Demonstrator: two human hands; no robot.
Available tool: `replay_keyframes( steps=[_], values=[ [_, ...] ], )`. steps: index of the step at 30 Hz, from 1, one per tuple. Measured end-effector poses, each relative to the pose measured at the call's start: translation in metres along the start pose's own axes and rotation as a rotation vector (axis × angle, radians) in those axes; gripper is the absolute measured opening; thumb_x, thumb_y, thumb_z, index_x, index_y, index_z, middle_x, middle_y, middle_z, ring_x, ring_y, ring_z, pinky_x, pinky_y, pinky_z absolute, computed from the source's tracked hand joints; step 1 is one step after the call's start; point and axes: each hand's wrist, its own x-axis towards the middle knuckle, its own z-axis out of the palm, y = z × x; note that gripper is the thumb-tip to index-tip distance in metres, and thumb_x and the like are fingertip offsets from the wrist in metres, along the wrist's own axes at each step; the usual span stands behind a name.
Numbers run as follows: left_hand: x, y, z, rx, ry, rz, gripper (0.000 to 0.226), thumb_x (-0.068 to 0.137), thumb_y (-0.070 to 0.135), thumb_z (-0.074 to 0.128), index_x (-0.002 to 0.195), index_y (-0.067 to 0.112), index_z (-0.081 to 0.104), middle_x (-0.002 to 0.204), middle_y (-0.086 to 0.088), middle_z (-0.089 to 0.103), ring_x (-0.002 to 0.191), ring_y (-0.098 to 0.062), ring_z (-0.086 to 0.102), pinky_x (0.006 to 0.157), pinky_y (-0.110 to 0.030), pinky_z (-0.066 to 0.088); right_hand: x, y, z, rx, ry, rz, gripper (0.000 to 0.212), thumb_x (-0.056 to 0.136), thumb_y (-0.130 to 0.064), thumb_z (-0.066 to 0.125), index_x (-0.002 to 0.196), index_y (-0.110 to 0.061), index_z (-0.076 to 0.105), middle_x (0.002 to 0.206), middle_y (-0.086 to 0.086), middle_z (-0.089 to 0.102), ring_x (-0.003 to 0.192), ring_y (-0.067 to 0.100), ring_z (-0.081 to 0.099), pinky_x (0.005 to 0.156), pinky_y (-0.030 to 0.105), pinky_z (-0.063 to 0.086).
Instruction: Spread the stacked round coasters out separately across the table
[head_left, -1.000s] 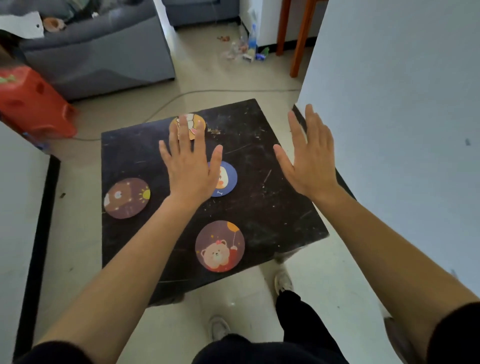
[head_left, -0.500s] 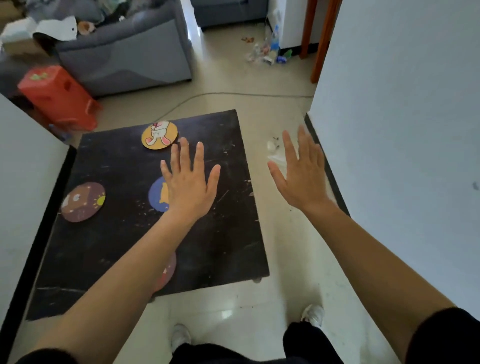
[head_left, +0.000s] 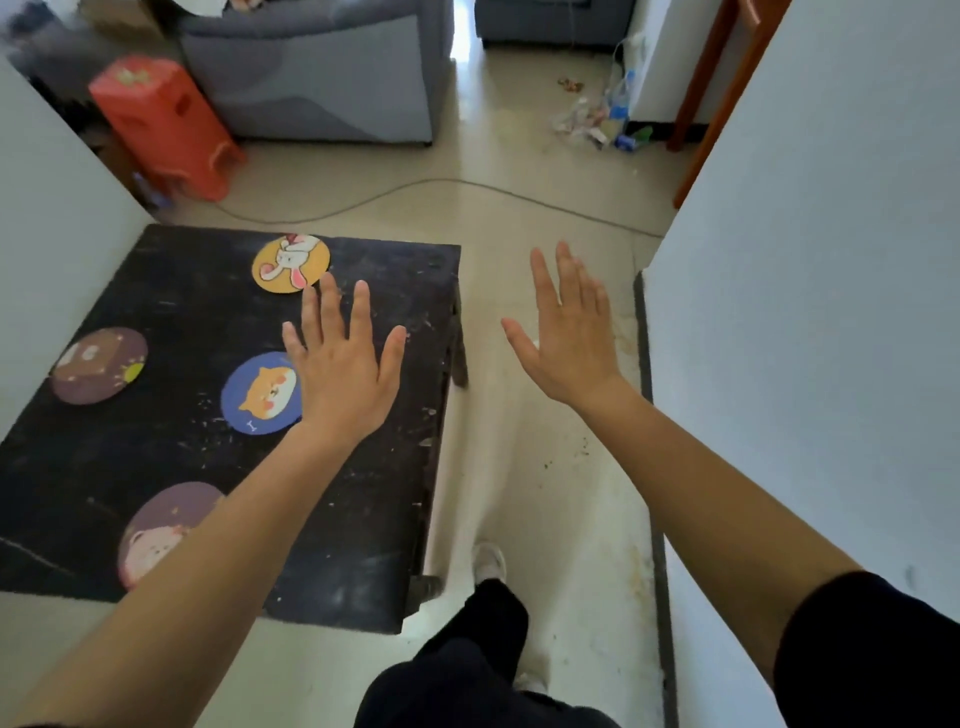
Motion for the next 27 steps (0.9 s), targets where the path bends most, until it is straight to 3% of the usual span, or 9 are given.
replay_keyframes(
  steps=[8, 13, 19, 22, 27],
  values=[
    [0.074, 0.002, 0.080, -0.057, -0.167, -0.191, 0.071, 0.098, 0.059, 0.016, 0.157, 0.021, 0.003, 0.166, -0.012, -0.009, 0.153, -0.031, -0.010, 0.121, -0.057, 0.002, 0.120, 0.023, 0.045, -0.075, -0.120, -0.130, 0.087, 0.097, -0.058, 0.042, 0.159, -0.019, -0.003, 0.168, 0.014, -0.004, 0.155, 0.034, 0.003, 0.123, 0.047, 0.002],
    [0.105, -0.021, 0.078, -0.092, -0.186, -0.318, 0.070, 0.098, 0.058, 0.018, 0.157, 0.022, 0.006, 0.167, -0.011, -0.006, 0.153, -0.031, -0.007, 0.120, -0.056, 0.003, 0.196, -0.004, 0.056, -0.070, -0.180, -0.216, 0.089, 0.096, -0.055, 0.048, 0.158, -0.017, -0.003, 0.167, 0.017, -0.002, 0.154, 0.036, 0.007, 0.123, 0.050, 0.011],
    [0.120, -0.083, 0.063, -0.208, -0.115, -0.725, 0.068, 0.099, 0.055, 0.026, 0.156, 0.021, 0.012, 0.167, -0.012, 0.002, 0.153, -0.032, 0.001, 0.120, -0.055, 0.010, 0.275, -0.100, 0.080, 0.009, -0.262, -0.428, 0.086, 0.097, -0.049, 0.050, 0.158, -0.015, 0.001, 0.166, 0.019, 0.005, 0.150, 0.039, 0.021, 0.119, 0.049, 0.024],
    [0.111, -0.115, 0.068, -0.399, -0.040, -1.032, 0.066, 0.100, 0.051, 0.031, 0.156, 0.019, 0.018, 0.166, -0.015, 0.009, 0.151, -0.036, 0.010, 0.118, -0.055, 0.015, 0.292, -0.155, 0.112, 0.057, -0.422, -0.533, 0.083, 0.098, -0.044, 0.052, 0.158, -0.016, 0.001, 0.166, 0.017, 0.010, 0.151, 0.038, 0.020, 0.120, 0.050, 0.026],
    [0.096, -0.158, 0.093, -0.698, 0.087, -1.499, 0.067, 0.100, 0.051, 0.034, 0.155, 0.016, 0.020, 0.164, -0.015, 0.017, 0.149, -0.037, 0.017, 0.118, -0.050, 0.019, 0.305, -0.245, 0.181, 0.159, -0.736, -0.615, 0.077, 0.097, -0.038, 0.056, 0.156, -0.017, 0.011, 0.158, 0.010, 0.030, 0.136, 0.035, 0.045, 0.103, 0.048, 0.046]
  ],
)
